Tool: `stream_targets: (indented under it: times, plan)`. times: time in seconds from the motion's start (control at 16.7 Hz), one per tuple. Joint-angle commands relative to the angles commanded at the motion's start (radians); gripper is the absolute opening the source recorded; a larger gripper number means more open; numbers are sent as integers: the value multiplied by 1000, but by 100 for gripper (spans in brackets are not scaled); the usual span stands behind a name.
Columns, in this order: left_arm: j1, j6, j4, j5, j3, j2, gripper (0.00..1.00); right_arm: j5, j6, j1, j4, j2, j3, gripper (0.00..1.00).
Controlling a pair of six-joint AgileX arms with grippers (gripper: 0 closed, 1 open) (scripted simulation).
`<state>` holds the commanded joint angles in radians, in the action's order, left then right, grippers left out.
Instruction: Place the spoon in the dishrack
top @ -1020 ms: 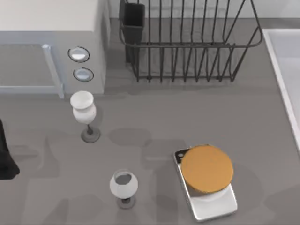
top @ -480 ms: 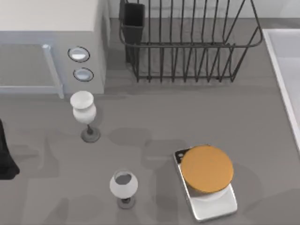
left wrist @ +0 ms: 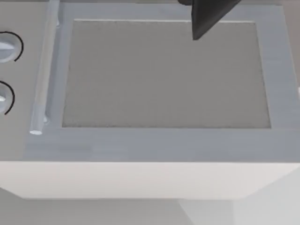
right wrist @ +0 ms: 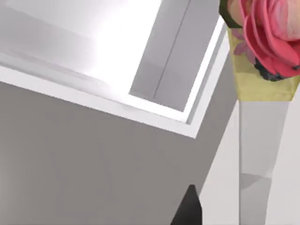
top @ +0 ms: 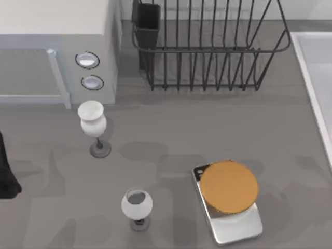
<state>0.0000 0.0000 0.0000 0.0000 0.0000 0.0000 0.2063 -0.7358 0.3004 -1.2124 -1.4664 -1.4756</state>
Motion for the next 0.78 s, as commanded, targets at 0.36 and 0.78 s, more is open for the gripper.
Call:
stream_targets:
  times: [0.36, 0.78]
  plan:
    - [0, 0, 0, 0, 0, 0, 100, 292, 327, -556, 403, -30, 9, 0]
    - [0, 0, 0, 0, 0, 0, 100, 649, 659, -1136, 913, -6, 32, 0]
